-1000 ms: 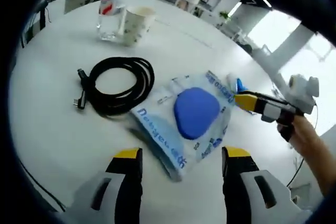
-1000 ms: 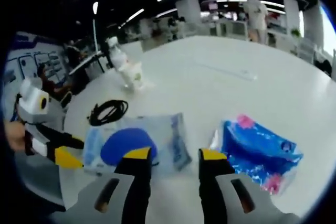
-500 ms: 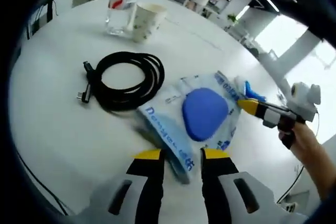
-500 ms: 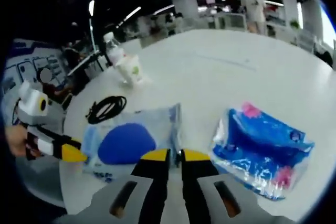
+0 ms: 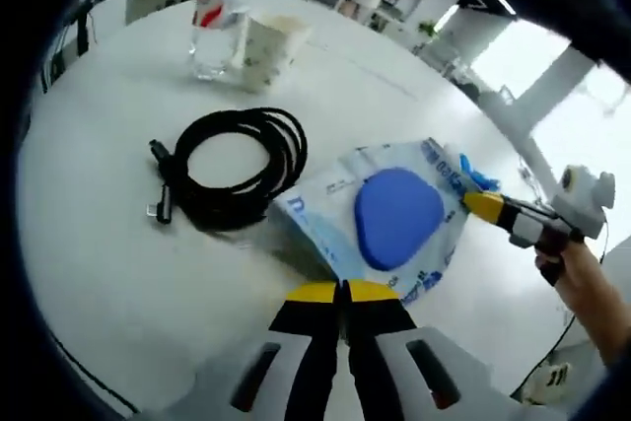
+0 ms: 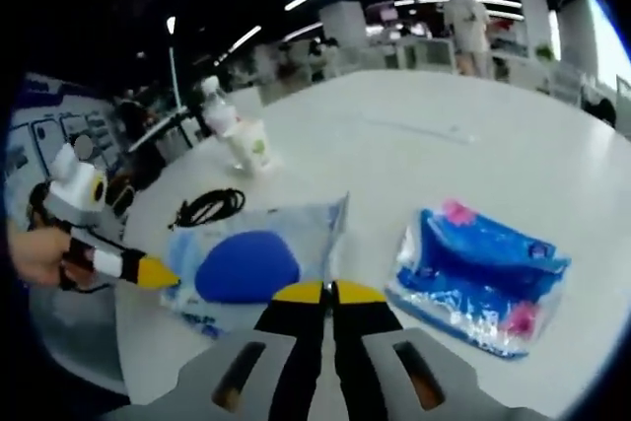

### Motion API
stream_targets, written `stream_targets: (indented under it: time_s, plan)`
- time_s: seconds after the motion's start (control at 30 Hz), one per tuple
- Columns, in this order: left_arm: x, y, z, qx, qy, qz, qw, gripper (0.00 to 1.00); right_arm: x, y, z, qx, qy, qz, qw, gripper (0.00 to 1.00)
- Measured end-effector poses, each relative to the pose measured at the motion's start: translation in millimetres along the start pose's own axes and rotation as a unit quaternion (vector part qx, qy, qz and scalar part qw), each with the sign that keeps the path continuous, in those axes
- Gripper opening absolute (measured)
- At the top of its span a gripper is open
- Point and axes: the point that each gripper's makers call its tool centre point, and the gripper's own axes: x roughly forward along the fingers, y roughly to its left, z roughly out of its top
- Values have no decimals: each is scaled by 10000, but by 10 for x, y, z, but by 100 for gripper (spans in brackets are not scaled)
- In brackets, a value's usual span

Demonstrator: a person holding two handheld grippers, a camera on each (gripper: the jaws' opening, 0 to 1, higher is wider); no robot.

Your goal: Arrange the tabletop items into an orderly group along one side of the table until the central work area is clear of visible clutter.

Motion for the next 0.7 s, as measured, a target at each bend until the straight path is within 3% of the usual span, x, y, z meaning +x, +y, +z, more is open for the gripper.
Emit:
stream_targets:
  time_s: [0.07,0.37,0.53,0.7]
  plan:
    - [18,-14,96,370,10,5,9993,0,-32,-19,21,20,-75,-54,10000,0]
    - [8,-133,573,980,-273,24,9948,0,-136,-109,115,361,-383,-270,9983,0]
    - [155,-57,800,1055,-237,80,9941,0,-77,-124,150,326,-387,-291,9983,0]
    - [268,8,1067,1466,-262,265,9885,0,10,-104,266,304,-513,-290,9978,0]
